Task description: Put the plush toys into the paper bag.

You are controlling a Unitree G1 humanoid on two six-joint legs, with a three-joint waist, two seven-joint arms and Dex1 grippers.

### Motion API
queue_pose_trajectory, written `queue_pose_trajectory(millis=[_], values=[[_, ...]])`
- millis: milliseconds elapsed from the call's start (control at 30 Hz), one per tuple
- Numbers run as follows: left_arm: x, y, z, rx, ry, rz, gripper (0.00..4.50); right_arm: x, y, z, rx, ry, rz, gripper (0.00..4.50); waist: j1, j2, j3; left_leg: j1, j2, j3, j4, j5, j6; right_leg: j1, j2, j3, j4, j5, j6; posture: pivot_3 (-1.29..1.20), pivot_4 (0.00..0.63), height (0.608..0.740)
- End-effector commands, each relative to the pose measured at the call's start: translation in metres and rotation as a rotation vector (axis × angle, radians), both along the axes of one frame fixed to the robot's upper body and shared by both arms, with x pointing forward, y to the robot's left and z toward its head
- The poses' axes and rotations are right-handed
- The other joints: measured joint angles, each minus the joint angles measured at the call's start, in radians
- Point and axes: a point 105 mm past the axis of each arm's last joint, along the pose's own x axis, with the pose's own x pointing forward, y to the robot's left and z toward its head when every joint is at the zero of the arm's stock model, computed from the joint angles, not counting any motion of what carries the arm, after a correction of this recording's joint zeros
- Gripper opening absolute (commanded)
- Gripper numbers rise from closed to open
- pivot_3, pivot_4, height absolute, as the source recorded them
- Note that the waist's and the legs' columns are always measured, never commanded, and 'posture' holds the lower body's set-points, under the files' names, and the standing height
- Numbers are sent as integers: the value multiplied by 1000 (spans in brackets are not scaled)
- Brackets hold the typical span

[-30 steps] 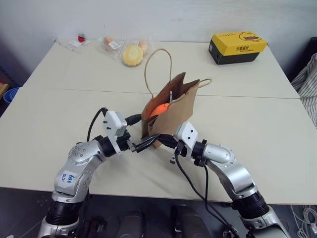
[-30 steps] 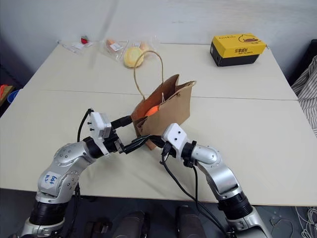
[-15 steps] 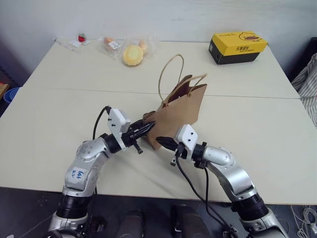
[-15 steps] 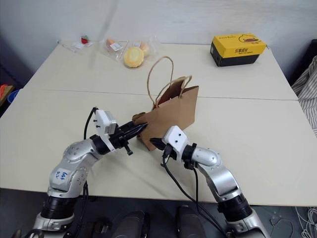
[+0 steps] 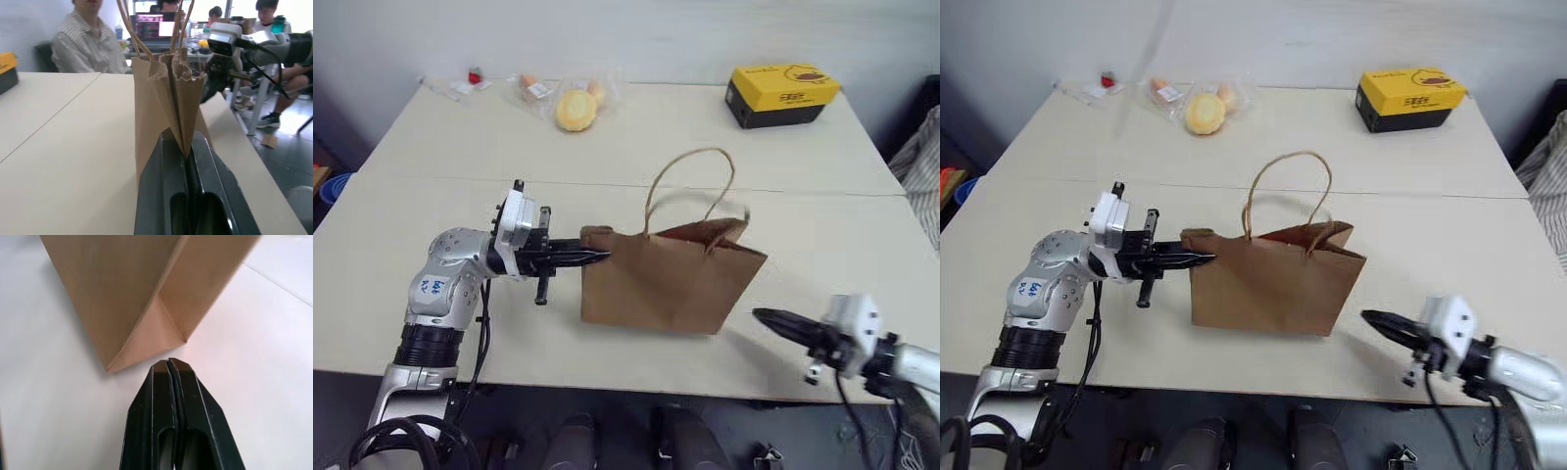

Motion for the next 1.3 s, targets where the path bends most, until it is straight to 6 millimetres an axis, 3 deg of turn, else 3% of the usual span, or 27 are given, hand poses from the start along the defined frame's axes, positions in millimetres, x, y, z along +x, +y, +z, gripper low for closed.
queue_pose_trajectory(millis=[33,200,367,500,600,733,867,967,1067,1300], values=[[5,6,-1,47,-66,5,34,-5,-17,9,-19,-45,-25,0,-2,0,0,1,0,1,0,0,0,0,0,1,1,0,0,0,150,740],[7,7,-13,95,-144,34,34,-3,-28,-2,-23,-93,-97,0,2,0,0,2,0,2,0,0,0,0,0,2,3,0,0,0,150,740],[10,15,-20,122,-163,114,34,2,-15,2,3,-160,-57,0,3,0,0,2,0,2,0,1,-1,-1,-1,2,3,0,0,0,150,740],[7,20,-20,162,-170,127,845,11,-7,14,63,-174,-35,0,1,1,0,2,0,2,2,1,-1,-1,-1,2,4,0,0,0,150,740],[4,23,-17,158,-175,143,1867,12,-3,17,80,-148,-4,612,2,1,0,2,0,1,1,1,-1,-1,-1,2,5,0,0,0,150,740],[-5,45,-14,166,-150,210,3174,12,2,28,67,-139,62,2066,0,1,0,-1,1,0,1,1,-2,-2,-1,1,5,0,0,0,150,740],[-18,79,-15,204,-74,334,4455,3,-7,40,0,-107,133,3522,-1,1,0,0,1,0,0,0,0,-2,-2,2,4,0,0,0,150,740],[-25,108,-22,285,-67,453,4500,-1,-16,49,-46,-66,179,4469,1,2,0,0,1,0,0,-2,3,-2,-2,1,3,0,-1,0,150,740],[-29,129,-26,341,-69,547,4500,2,-25,51,-88,-42,198,4469,3,1,0,1,1,0,0,-2,4,-1,-3,1,2,0,-1,0,150,740],[-46,143,-40,396,-19,604,4500,25,-42,42,-167,-79,180,4469,-1,2,1,0,1,0,-1,-2,4,-1,-4,0,0,0,-1,0,150,740]])
